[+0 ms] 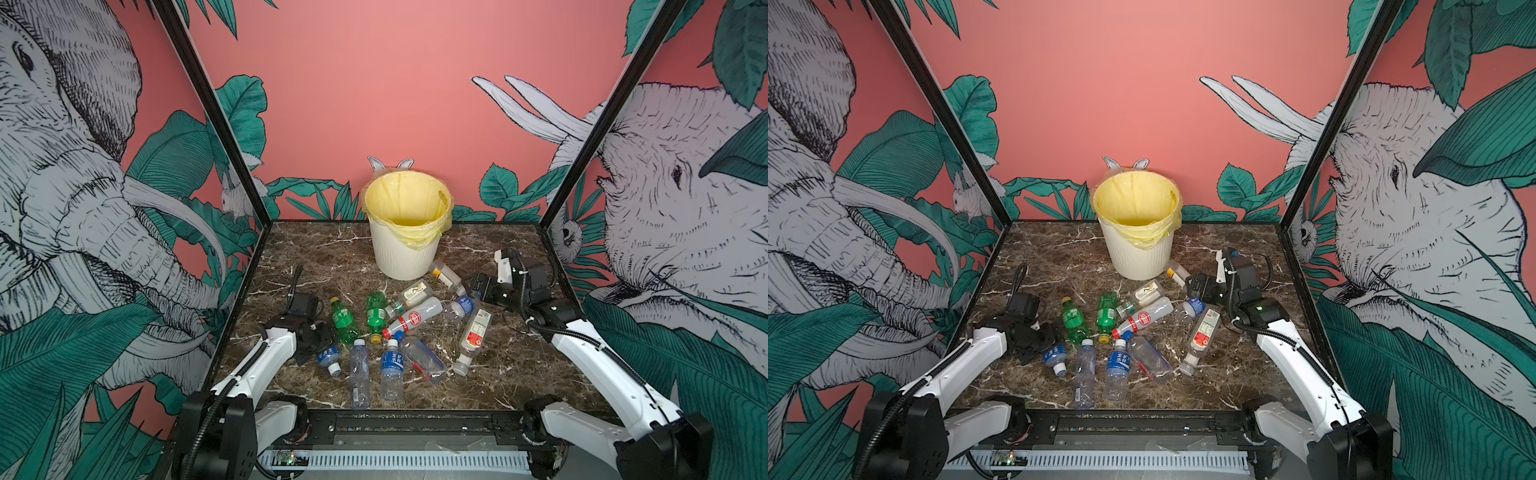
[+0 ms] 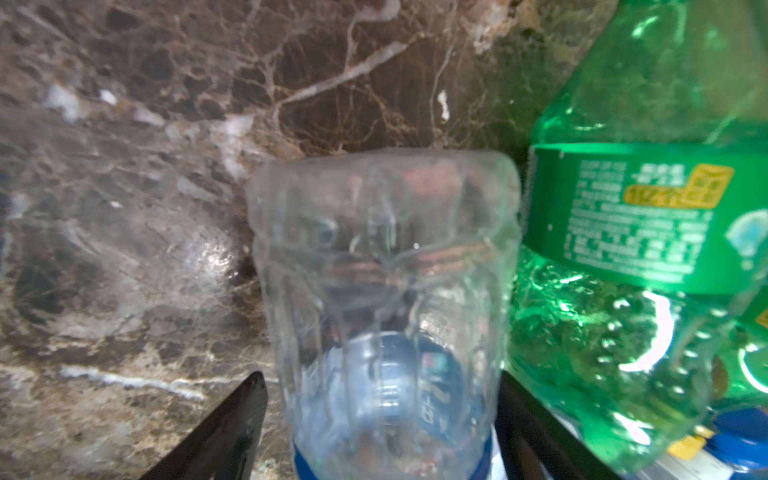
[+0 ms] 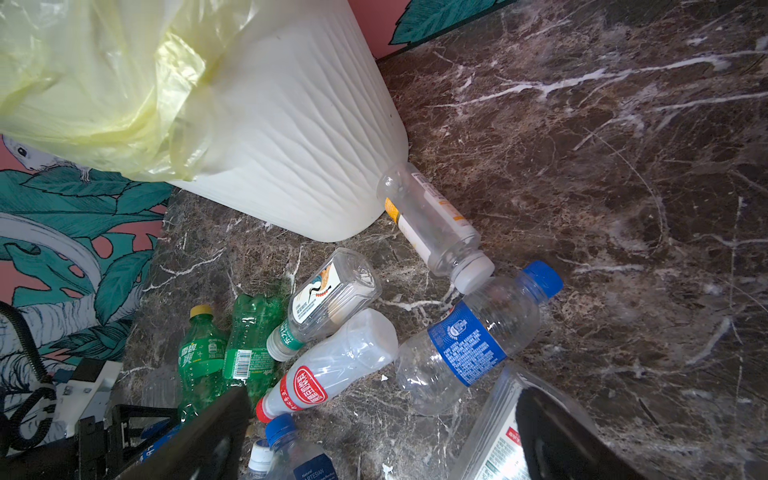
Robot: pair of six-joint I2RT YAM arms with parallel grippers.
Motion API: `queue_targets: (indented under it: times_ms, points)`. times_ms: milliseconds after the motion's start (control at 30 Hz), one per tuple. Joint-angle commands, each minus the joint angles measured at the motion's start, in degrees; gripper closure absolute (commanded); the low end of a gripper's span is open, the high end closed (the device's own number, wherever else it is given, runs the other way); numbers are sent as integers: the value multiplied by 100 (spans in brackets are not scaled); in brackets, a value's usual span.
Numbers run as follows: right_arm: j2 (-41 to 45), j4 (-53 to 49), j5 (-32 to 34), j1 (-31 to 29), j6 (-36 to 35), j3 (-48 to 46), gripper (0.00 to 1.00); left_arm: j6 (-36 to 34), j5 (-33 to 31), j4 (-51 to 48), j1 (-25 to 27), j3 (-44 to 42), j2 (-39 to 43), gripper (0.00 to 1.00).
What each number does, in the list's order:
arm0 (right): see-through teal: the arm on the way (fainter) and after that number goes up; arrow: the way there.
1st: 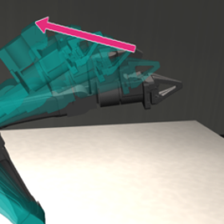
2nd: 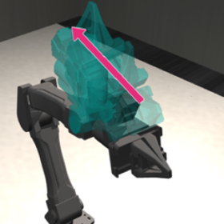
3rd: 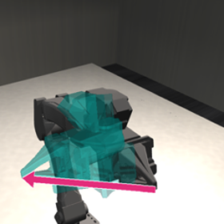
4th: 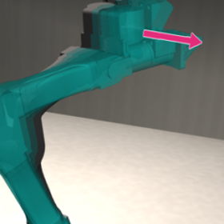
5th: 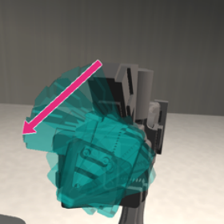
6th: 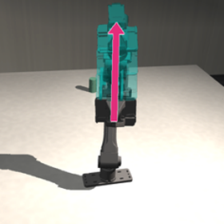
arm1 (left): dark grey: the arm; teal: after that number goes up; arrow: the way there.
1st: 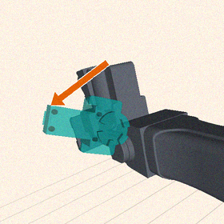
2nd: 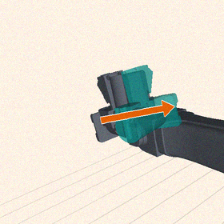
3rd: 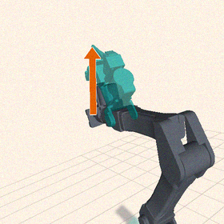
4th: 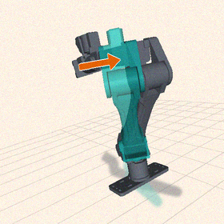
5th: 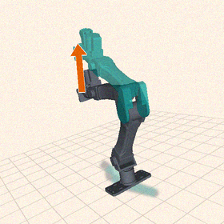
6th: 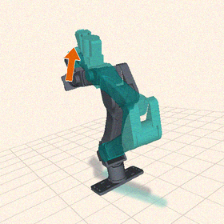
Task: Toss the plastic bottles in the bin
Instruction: 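Close the left gripper on the clear blue-label bottle and lift it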
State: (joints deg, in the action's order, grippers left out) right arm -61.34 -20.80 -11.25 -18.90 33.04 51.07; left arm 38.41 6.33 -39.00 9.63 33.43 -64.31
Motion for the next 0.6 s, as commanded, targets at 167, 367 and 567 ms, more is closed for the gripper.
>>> queue_targets:
  times_ms: [167,367,567]
  points:
    - [127,200,-61,61,67,-210,1,172,-182,111,35,-239,51,26]
    - [149,291,-60,72,123,-333,1,158,-198,137,48,-293,75,35]
    - [166,234,40,131,207,-418,1,122,-244,-12,42,-223,349,41]
